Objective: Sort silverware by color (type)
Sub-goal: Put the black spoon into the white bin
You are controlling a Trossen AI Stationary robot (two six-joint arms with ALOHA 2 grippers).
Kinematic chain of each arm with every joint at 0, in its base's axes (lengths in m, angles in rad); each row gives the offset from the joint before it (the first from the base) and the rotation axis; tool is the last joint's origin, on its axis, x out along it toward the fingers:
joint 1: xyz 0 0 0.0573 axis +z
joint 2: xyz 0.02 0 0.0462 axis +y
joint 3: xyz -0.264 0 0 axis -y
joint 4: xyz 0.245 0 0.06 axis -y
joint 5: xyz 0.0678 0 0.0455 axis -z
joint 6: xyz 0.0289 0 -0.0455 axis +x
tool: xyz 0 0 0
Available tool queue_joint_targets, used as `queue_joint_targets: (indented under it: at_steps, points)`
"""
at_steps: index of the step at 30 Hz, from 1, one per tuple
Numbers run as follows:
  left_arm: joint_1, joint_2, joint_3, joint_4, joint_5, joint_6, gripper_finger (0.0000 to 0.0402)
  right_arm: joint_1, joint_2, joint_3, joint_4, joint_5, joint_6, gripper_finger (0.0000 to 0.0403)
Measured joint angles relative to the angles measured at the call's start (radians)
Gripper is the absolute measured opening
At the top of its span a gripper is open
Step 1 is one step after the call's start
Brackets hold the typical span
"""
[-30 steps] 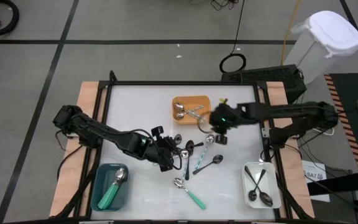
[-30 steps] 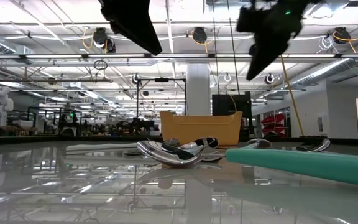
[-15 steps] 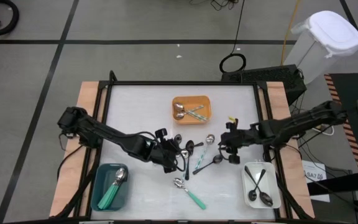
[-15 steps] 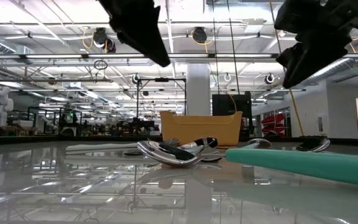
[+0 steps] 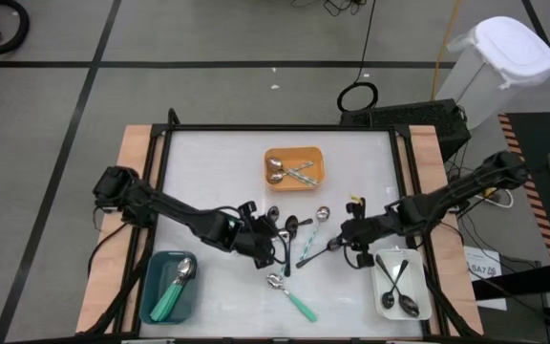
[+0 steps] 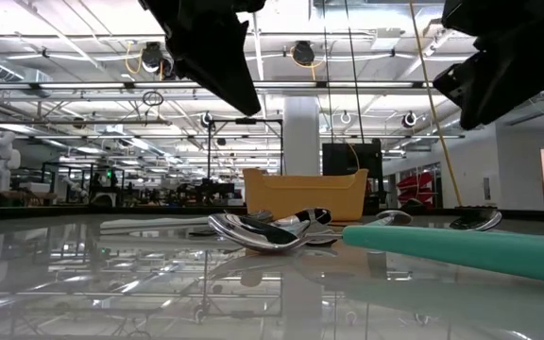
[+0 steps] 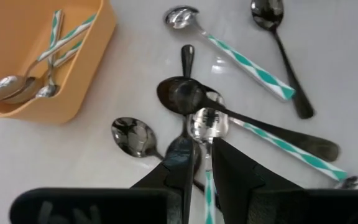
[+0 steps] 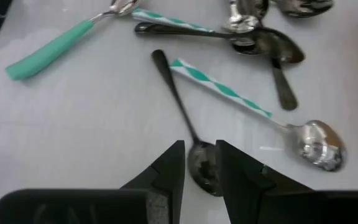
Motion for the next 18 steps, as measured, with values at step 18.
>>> queue_joint_targets:
  at_steps: [18]
  points:
    - [-0.025, 0.000, 0.000, 0.006, -0.100, -0.116, 0.0161, 0.080, 0.031, 0.000, 0.036, 0.125, 0.032, 0.0086]
